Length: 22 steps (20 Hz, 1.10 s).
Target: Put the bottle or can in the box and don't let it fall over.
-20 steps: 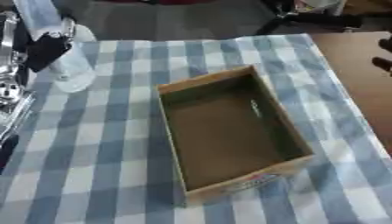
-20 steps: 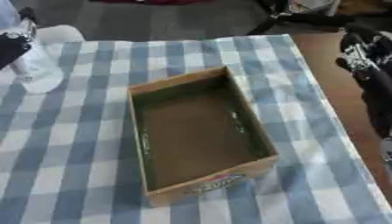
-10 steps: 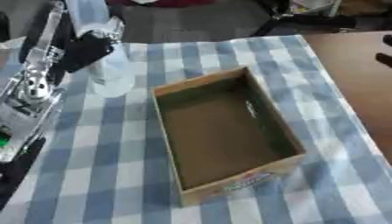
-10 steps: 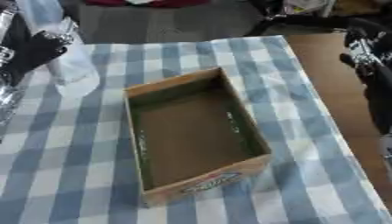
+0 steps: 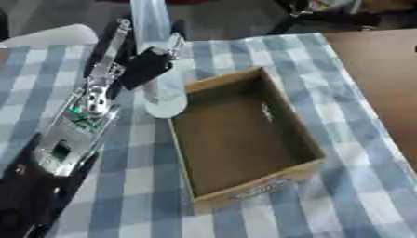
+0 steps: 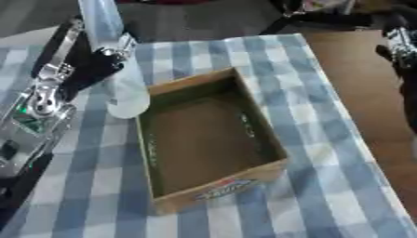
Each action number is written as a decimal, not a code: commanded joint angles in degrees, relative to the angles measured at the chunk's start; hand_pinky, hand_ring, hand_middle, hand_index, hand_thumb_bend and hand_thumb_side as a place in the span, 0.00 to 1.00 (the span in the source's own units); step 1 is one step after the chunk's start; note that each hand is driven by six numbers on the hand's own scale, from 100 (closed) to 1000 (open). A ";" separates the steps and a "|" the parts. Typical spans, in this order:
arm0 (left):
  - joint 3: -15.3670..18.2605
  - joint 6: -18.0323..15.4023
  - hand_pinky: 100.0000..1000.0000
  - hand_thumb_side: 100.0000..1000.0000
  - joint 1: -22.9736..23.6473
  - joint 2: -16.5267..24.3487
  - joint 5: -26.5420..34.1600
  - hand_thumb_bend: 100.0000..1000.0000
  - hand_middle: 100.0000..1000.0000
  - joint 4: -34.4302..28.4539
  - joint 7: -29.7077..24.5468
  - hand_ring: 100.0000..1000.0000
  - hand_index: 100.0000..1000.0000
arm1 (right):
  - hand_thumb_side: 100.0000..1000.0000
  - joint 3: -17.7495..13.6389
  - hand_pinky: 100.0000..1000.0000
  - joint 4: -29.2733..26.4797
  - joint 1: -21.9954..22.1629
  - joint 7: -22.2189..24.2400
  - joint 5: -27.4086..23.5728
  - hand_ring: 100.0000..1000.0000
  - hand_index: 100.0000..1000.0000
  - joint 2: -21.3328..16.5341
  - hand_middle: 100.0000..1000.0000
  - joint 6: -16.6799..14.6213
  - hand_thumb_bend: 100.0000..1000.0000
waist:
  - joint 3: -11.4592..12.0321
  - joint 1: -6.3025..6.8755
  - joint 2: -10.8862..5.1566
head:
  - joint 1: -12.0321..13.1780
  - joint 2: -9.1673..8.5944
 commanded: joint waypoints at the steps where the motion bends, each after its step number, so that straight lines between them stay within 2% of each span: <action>1: -0.13 -0.11 0.26 0.42 -1.57 -1.43 -0.48 0.00 0.05 -0.18 -0.24 0.37 0.07 | 0.48 -0.95 0.93 -1.45 -0.20 -0.54 -0.11 1.00 0.87 -1.80 1.00 -0.11 0.00 | 0.01 -0.19 -1.40 | 0.05 0.51; 13: -2.11 -1.01 0.26 0.49 -1.73 -6.04 -1.39 0.00 0.06 2.57 0.51 0.37 0.07 | 0.48 -1.48 0.93 -1.36 -0.08 -1.01 -0.16 1.00 0.87 -1.52 1.00 -0.24 0.00 | -0.13 -0.34 -0.91 | -0.11 0.32; 14: -2.25 -1.17 0.26 0.46 -1.82 -6.31 -1.42 0.00 0.06 2.82 0.63 0.37 0.07 | 0.48 -1.50 0.93 -1.35 -0.10 -1.01 -0.16 1.00 0.87 -1.49 1.00 -0.24 0.00 | -0.16 -0.34 -0.86 | -0.12 0.30; 15: -2.37 -1.36 0.26 0.49 -1.92 -6.51 -1.49 0.00 0.06 3.06 0.74 0.37 0.07 | 0.48 -1.51 0.93 -1.33 -0.11 -1.01 -0.16 1.00 0.87 -1.47 1.00 -0.24 0.00 | -0.17 -0.34 -0.82 | -0.12 0.28; 20: -3.10 -2.31 0.23 0.47 -2.30 -7.60 -2.31 0.00 0.06 4.67 1.07 0.37 0.07 | 0.48 -1.67 0.93 -1.31 -0.09 -1.09 -0.09 1.00 0.87 -1.41 1.00 -0.30 0.00 | -0.41 -0.31 -0.68 | -0.10 0.10; 22: -3.35 -2.73 0.24 0.41 -2.38 -8.04 -2.70 0.00 0.11 5.32 0.92 0.38 0.08 | 0.48 -1.71 0.93 -1.33 -0.11 -1.12 -0.09 1.00 0.87 -1.38 1.00 -0.33 0.00 | -0.53 -0.33 -0.64 | -0.19 -0.02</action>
